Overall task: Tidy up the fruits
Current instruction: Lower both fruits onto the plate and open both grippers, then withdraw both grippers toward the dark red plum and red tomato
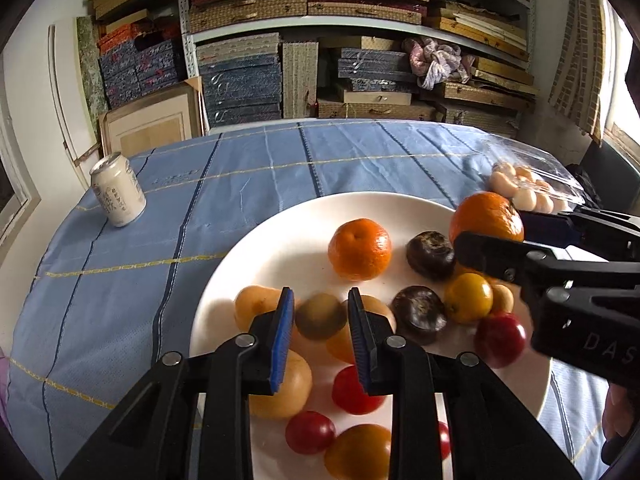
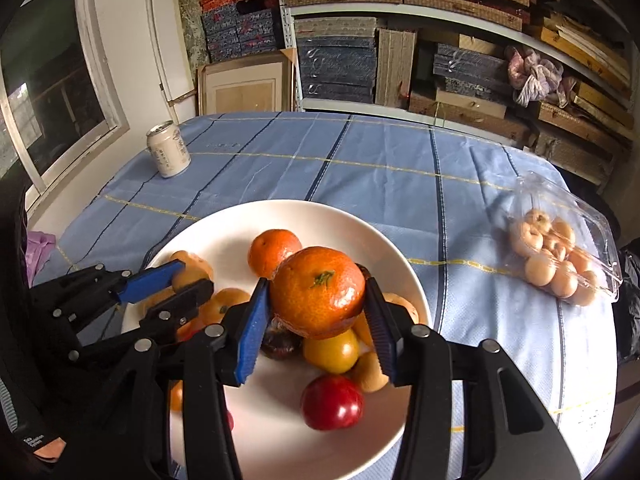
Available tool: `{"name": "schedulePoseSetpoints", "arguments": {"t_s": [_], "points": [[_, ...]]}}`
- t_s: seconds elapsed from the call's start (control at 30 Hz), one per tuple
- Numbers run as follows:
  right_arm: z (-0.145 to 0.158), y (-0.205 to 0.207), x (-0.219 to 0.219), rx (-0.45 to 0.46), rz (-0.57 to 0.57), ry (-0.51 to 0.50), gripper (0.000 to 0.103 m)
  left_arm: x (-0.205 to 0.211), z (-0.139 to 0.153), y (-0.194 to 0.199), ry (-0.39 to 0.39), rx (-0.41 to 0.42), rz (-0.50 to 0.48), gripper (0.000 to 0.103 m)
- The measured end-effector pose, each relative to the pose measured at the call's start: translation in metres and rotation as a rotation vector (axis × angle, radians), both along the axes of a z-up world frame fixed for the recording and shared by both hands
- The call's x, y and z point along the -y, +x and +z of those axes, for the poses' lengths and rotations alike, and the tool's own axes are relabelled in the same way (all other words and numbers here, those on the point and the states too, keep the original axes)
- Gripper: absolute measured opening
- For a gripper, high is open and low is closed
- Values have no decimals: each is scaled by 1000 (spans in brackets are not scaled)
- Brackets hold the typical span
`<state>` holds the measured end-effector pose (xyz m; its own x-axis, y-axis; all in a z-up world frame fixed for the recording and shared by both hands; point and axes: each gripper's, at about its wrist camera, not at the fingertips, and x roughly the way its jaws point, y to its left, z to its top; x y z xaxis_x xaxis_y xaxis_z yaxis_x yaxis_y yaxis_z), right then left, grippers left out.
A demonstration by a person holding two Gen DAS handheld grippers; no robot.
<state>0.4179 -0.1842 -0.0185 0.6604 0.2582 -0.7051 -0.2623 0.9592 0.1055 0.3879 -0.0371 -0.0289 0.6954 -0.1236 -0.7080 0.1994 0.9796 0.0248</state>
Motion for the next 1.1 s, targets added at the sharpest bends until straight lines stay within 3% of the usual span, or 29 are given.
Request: {"name": "schedulePoseSetpoints", "arguments": {"t_s": [0.03,0.07,0.1,0.3,0.6,0.73,0.9,1.1], "points": [[1,0,2,16,-12,7,56,-2,0,0,-9,-3,7,55],[2,-1,5,21,-19,17,59,-6,2,-2,-16,9,23,67],[3,-3,7,23,-22,25,59,-9,5,-5,-14,29,35,68],[10,-28,19,31,-32,47,59,-22,16,-27,-28,33,55,74],[11,-115,7,54,27,-3,59,-22,21,-101,11,38,1,80],[14,-159,5,71,36,-2,59,-25,21,-140,-12,27,-25,80],[4,-207,2,76,26,10,59,-21,8,-191,-14,17,-47,80],[-26,-227,2,54,8,49,58,-12,-14,-204,-35,-14,-43,81]]}}
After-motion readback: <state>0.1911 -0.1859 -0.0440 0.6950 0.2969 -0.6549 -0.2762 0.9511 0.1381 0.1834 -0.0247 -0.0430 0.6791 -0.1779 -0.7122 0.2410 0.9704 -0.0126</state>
